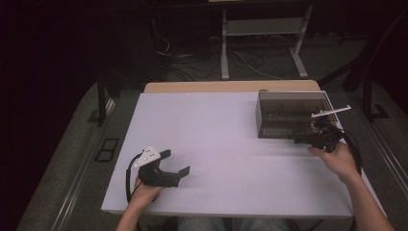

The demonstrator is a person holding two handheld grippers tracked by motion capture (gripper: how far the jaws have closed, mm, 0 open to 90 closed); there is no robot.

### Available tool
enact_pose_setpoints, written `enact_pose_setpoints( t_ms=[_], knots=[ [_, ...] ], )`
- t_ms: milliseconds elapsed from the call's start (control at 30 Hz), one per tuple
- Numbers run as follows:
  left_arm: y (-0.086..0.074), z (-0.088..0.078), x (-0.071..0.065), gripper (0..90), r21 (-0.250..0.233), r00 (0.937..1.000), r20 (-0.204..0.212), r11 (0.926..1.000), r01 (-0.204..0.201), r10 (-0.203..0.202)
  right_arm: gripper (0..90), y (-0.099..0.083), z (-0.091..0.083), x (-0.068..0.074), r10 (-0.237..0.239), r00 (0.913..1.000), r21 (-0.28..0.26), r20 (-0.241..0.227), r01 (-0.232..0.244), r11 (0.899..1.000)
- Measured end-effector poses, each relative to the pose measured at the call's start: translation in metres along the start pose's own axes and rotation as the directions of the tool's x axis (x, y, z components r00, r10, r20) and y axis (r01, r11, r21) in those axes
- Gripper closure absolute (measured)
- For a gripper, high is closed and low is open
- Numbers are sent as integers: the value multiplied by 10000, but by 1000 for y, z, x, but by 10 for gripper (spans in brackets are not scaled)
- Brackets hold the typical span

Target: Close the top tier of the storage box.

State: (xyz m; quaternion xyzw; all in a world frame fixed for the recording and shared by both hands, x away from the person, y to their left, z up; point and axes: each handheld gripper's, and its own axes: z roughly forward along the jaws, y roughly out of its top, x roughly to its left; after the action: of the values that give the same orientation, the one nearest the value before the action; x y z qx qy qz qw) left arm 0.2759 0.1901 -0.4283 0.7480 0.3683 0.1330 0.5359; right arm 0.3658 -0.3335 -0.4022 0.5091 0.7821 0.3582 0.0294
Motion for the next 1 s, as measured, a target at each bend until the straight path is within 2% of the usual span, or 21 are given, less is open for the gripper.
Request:
enact_pose_setpoints(
  t_ms=[867,1000],
  knots=[
    [0,0,1,0,20,10000,-12,10000,-26,26,889,10,6,-6,344,9994,-284,-20,-344,9990],
    [0,0,1,0,22,10000,-15,10000,-30,30,889,10,7,-7,363,9992,-345,-139,-367,9987]
  ],
)
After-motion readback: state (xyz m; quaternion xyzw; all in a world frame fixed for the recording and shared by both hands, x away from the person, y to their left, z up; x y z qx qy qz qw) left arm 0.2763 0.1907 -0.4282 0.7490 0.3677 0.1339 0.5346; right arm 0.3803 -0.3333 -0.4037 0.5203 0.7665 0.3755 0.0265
